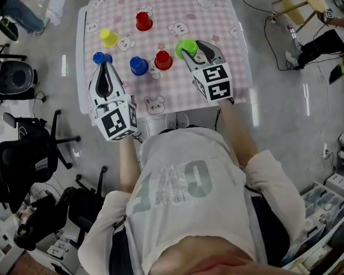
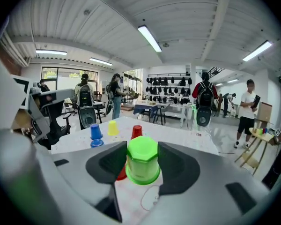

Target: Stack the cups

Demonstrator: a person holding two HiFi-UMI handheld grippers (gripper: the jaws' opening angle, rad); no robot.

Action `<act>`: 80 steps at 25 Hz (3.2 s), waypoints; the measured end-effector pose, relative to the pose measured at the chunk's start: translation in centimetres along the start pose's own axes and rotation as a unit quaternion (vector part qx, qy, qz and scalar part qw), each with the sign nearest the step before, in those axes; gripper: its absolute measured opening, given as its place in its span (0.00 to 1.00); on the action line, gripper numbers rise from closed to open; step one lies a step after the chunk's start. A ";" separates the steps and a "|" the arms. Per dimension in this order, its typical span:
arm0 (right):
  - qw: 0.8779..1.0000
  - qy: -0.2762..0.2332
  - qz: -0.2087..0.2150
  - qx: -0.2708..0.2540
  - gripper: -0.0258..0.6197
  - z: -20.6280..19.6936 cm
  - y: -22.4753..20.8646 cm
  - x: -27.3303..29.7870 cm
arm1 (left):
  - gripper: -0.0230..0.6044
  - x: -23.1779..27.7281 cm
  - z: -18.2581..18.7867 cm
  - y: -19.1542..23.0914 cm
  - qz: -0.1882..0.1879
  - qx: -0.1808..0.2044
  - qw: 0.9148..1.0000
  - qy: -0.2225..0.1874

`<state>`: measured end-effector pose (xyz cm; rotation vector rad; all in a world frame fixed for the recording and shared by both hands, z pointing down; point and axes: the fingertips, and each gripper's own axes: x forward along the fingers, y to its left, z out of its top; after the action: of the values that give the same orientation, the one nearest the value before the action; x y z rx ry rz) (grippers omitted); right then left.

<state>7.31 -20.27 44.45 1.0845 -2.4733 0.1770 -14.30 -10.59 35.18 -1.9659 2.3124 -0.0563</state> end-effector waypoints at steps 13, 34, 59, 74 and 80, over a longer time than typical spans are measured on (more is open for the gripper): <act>0.996 0.076 -0.004 0.039 0.37 -9.4 -2.2 2.8 | 0.09 0.0 -0.4 0.3 0.002 0.004 1.000 0.010; 0.990 -0.086 0.102 0.051 0.45 4.1 10.9 -0.7 | 0.09 -3.4 -1.7 2.9 0.039 -0.015 0.999 0.012; 0.992 0.112 0.051 0.011 0.43 2.6 26.6 24.0 | 0.09 -0.3 -3.9 21.5 0.069 -0.019 0.997 0.023; 0.997 -0.006 0.067 0.021 0.37 11.3 22.6 14.0 | 0.09 -0.1 -3.2 19.9 0.062 -0.018 0.998 0.014; 0.999 -0.014 0.035 0.007 0.37 10.1 16.8 8.0 | 0.09 0.8 -2.8 16.8 0.039 -0.020 0.999 0.007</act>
<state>-13.03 -16.98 39.75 1.0134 -2.5412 0.2006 -31.22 -8.71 36.31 -1.8962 2.4156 -0.0188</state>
